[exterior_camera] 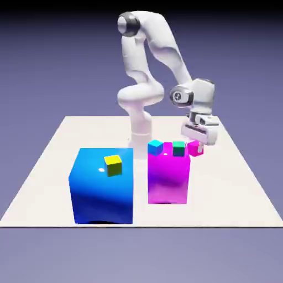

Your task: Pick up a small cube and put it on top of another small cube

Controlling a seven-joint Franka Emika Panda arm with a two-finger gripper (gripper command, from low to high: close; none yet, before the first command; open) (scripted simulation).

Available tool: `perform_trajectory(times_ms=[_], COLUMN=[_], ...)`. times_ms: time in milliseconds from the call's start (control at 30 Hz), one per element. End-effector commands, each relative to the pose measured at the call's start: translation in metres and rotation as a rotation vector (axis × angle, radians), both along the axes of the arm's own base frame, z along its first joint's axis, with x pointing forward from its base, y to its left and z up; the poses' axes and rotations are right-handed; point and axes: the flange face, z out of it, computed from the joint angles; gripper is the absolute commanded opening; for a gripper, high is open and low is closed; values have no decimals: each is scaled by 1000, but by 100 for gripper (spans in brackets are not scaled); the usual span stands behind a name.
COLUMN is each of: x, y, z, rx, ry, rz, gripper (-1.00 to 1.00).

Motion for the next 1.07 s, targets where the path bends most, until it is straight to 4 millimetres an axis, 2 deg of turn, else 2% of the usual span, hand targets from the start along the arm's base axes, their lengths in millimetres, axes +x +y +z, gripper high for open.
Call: perform_trajectory(times_ms=[0, 100, 233, 367, 433, 633, 700, 767, 900, 933, 967, 1000, 1033], x=[7, 25, 83, 134, 156, 204, 215, 217, 215, 214, 214, 214, 216], y=[-3, -15, -60, -121, -155, -265, -295, -300, -311, -311, -311, -311, -309], z=[12, 49, 83, 114, 120, 137, 134, 131, 65, 62, 62, 62, 78], rx=[5, 18, 13, 7, -2, -37, -58, -66, -66, -66, -66, -66, -66], ry=[-13, -49, -16, 27, 61, 159, 193, 201, 201, 201, 201, 201, 201], rz=[26, 104, -29, -180, -295, -651, -793, -831, -831, -831, -831, -831, -831], gripper=[-100, -100, -100, -100, -100, -100, -100, -100, -100, -100, 100, 100, 100])
